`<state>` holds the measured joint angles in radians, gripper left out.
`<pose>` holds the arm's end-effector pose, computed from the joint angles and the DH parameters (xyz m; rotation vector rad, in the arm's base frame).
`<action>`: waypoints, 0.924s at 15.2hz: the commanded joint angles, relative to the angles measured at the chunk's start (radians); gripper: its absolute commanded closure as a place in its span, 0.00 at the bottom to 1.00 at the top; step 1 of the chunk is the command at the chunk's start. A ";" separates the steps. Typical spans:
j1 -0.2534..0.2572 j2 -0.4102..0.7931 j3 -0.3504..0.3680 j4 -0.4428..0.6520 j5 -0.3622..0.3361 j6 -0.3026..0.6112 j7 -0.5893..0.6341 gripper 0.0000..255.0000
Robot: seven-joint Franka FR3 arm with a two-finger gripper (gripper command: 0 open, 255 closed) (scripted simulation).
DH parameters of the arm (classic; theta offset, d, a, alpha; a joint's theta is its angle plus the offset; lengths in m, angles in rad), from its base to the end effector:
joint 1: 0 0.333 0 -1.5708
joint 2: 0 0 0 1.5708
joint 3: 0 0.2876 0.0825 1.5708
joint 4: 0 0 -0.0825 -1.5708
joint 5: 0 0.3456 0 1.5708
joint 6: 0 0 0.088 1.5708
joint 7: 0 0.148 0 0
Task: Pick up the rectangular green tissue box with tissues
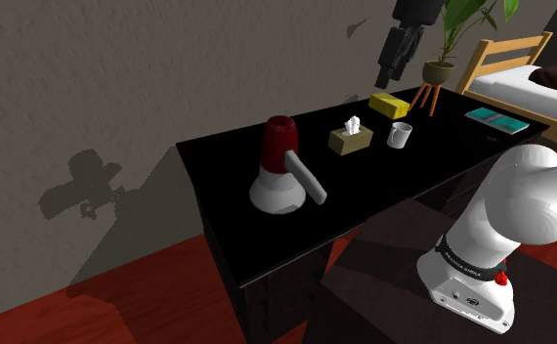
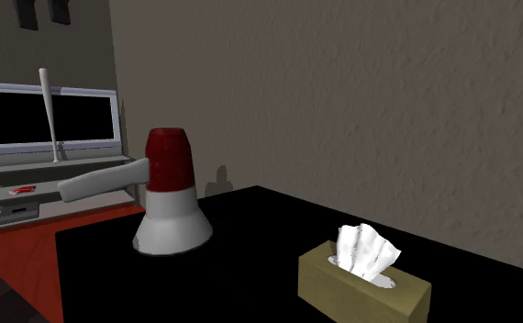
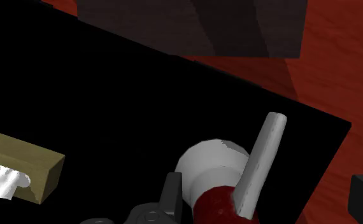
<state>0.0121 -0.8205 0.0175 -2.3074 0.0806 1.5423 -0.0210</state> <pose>0.2789 0.0217 0.5580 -3.0717 -0.0767 -0.0848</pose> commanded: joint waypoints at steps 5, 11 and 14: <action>-0.040 0.124 -0.009 0.013 -0.035 0.079 0.025 0.00; -0.097 0.319 -0.027 0.062 -0.087 0.180 0.070 0.00; -0.124 0.419 -0.038 0.099 -0.113 0.220 0.095 0.00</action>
<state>-0.1030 -0.4406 -0.0180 -2.2259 -0.0245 1.7481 0.0640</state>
